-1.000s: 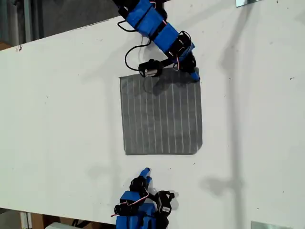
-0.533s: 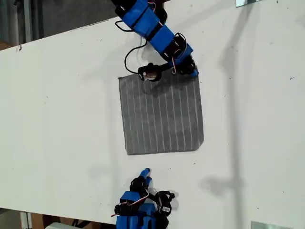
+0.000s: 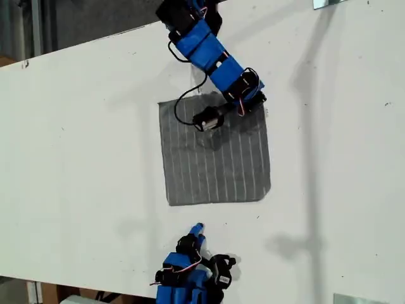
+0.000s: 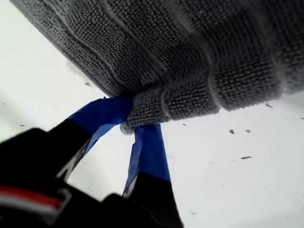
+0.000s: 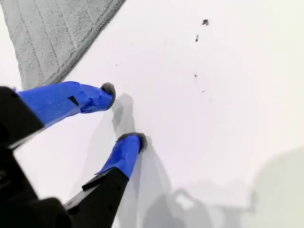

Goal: Grasp corners of a square towel and fold twice.

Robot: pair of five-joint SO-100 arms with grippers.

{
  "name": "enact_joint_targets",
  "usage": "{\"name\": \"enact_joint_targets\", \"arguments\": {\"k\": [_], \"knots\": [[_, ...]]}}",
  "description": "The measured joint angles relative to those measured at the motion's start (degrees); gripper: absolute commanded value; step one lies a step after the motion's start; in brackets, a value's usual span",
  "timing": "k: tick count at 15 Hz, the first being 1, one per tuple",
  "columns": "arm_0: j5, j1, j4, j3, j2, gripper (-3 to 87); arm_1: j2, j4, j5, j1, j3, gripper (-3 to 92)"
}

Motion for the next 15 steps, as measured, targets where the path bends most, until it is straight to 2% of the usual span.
{"name": "enact_joint_targets", "arguments": {"k": [1,5,7,9,13,15], "knots": [[-0.35,1.05,-0.09,0.00,-0.26,16.5,-2.90,3.34,-2.46,0.53,-6.06,-0.1],[-0.18,0.44,-0.09,0.00,-0.26,16.2,-6.33,4.39,-6.50,2.20,-13.62,-0.1],[-3.78,5.19,0.18,-2.72,-2.11,16.1,-6.86,4.75,-7.21,2.46,-14.15,-0.1],[-7.29,12.39,2.02,-14.24,-11.51,18.4,-7.38,4.75,-7.29,2.46,-14.33,-0.1],[-10.99,22.06,8.26,-48.43,-46.14,20.3,-7.56,4.75,-7.21,2.46,-14.68,-0.1],[-13.10,27.07,12.92,-62.31,-59.15,21.4,-7.65,4.75,-7.12,2.46,-14.68,-0.1]]}}
